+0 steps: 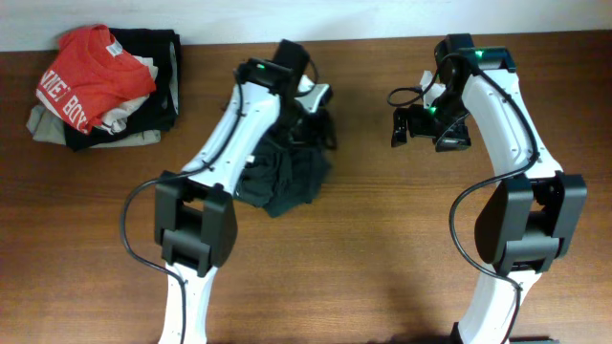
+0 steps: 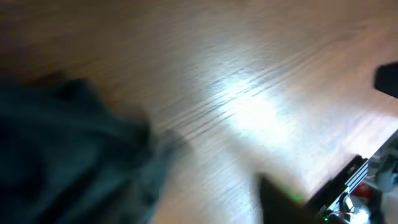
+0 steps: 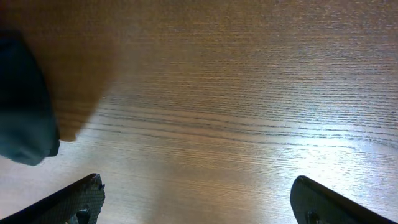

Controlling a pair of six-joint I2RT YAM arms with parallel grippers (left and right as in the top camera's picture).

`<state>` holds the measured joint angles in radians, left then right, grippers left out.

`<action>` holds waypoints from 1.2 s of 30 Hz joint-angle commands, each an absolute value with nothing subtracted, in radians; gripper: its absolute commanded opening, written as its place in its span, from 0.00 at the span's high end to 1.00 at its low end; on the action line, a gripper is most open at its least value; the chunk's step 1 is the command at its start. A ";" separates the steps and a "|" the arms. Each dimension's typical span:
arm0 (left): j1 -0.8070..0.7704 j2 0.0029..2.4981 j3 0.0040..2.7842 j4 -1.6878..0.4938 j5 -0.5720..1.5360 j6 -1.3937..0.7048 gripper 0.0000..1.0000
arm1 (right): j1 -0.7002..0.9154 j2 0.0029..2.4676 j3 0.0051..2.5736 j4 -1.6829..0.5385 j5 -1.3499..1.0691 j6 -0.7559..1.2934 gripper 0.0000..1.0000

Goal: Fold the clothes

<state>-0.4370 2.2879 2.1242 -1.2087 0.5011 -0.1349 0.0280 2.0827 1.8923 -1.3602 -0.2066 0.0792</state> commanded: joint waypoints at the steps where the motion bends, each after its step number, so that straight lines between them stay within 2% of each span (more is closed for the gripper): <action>1: -0.480 2.280 2.134 -1.191 0.455 -0.130 0.01 | 0.031 2.089 1.887 -1.365 -0.201 0.086 0.01; 4: -0.453 2.275 2.189 -1.267 0.441 -0.130 0.01 | 0.031 2.089 1.887 -1.377 -0.201 0.086 0.01; 8: -0.299 2.269 2.394 -1.576 0.236 -0.130 0.01 | 0.031 2.089 1.887 -1.379 -0.200 0.086 0.01; 10: -0.227 2.269 2.406 -1.628 0.220 -0.119 0.01 | 0.031 2.089 1.887 -1.378 -0.201 0.086 0.01; 14: -0.149 2.278 2.291 -1.609 0.306 -0.036 0.01 | 0.032 2.089 1.887 -1.374 -0.201 0.086 0.02; 19: -0.154 2.278 2.078 -1.417 0.472 -0.010 0.01 | 0.032 2.089 1.887 -1.375 -0.201 0.086 0.01; 26: -0.155 2.278 2.040 -1.306 0.458 -0.075 0.02 | 0.033 2.089 1.887 -1.379 -0.201 0.086 0.01; 27: -0.160 2.278 2.040 -1.305 0.458 -0.075 0.07 | 0.033 2.089 1.887 -1.379 -0.201 0.086 0.01; 28: -0.168 2.278 2.040 -1.303 0.469 -0.075 0.16 | 0.033 2.089 1.887 -1.378 -0.201 0.086 0.01; 31: -0.205 2.278 2.040 -1.274 0.516 -0.075 0.52 | 0.033 2.089 1.887 -1.379 -0.201 0.086 0.01; 33: -0.252 2.278 2.037 -1.256 0.516 -0.083 0.84 | 0.033 2.089 1.887 -1.384 -0.201 0.086 0.01; 35: -0.281 2.278 2.030 -1.243 0.516 -0.107 1.00 | 0.033 2.089 1.887 -1.388 -0.200 0.085 0.01; 36: -0.295 2.279 2.027 -1.235 0.516 -0.116 1.00 | 0.033 2.089 1.887 -1.388 -0.200 0.085 0.01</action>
